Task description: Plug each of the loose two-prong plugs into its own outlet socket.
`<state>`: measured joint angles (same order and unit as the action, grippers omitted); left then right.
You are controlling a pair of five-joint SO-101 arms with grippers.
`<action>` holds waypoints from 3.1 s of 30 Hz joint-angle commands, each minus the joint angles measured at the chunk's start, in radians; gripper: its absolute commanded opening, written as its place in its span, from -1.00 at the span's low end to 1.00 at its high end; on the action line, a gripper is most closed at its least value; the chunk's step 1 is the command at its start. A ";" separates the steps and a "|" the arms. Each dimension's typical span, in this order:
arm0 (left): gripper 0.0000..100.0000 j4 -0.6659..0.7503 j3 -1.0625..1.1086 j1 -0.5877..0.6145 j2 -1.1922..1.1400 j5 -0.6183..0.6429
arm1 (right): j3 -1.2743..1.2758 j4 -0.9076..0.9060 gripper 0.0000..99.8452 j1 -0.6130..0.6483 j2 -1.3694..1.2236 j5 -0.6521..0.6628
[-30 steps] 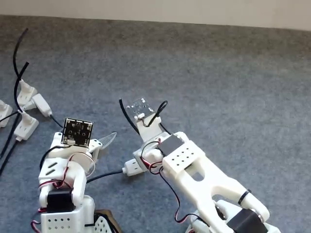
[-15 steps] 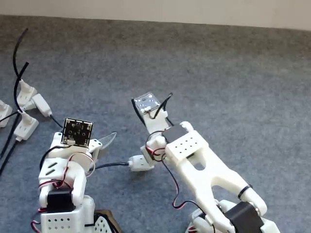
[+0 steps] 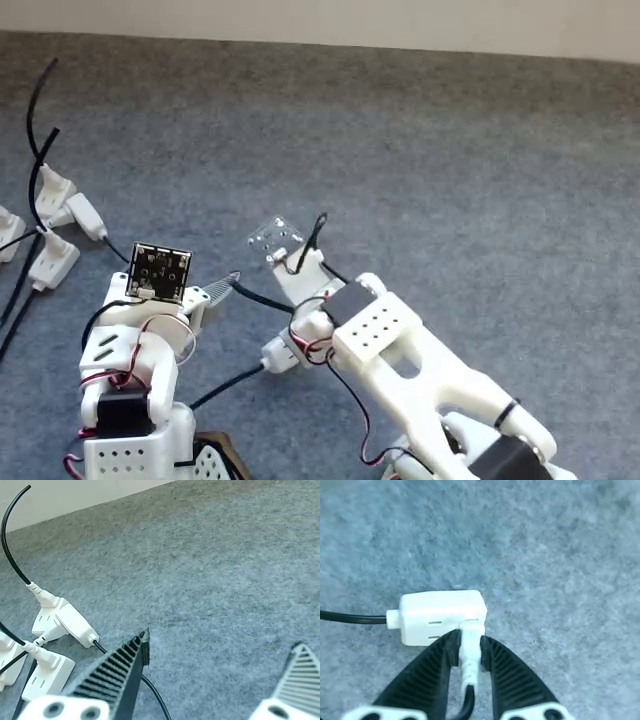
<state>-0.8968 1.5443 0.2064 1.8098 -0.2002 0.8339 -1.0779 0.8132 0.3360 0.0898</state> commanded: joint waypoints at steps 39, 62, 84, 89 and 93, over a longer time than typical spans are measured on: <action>-0.19 0.006 -0.008 -0.016 0.010 0.009 | 0.053 0.268 -0.99 -0.093 -0.068 0.141; -0.19 0.006 -0.008 -0.016 0.010 0.009 | 0.148 0.361 -0.99 -0.065 -0.070 0.152; -0.19 0.006 -0.007 -0.016 0.010 0.009 | 0.097 0.114 -0.99 -0.058 -0.016 -0.091; -0.19 0.006 -0.007 -0.016 0.010 0.009 | 0.094 0.067 -0.99 -0.065 0.056 -0.130; -0.19 0.006 -0.007 -0.016 0.010 0.009 | 0.127 0.085 -0.99 -0.047 0.048 -0.132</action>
<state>-0.8968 1.5443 0.2064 1.8098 -0.2002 0.9106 -0.9720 0.7564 0.3913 -0.0315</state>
